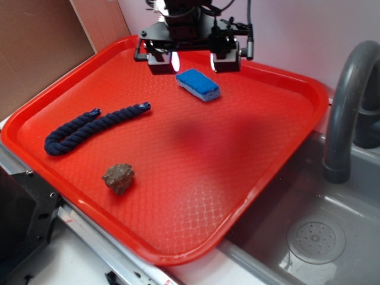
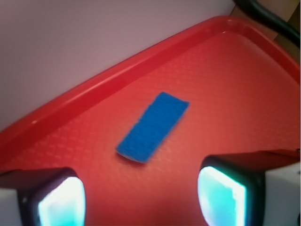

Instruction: Grab the blue sponge.

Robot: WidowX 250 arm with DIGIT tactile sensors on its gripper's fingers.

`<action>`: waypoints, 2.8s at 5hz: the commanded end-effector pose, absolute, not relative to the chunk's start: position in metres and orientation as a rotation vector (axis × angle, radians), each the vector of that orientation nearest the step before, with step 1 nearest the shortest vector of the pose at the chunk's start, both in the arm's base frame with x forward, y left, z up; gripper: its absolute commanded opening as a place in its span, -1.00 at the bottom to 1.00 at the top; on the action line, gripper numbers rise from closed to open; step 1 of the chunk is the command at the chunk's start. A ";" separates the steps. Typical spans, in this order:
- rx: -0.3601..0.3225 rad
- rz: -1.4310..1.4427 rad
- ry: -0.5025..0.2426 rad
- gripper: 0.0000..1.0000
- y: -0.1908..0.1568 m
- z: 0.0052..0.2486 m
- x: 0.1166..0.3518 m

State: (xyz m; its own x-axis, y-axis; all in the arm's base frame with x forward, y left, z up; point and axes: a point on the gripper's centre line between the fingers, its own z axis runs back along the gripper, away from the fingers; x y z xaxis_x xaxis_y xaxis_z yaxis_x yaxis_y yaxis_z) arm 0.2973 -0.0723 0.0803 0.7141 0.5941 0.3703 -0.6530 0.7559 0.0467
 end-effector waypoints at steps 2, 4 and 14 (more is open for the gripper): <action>0.073 0.834 -0.329 1.00 -0.022 0.065 0.324; -0.012 0.822 -0.194 1.00 -0.028 0.031 0.336; -0.046 -0.064 -0.058 -1.00 -0.050 0.201 0.263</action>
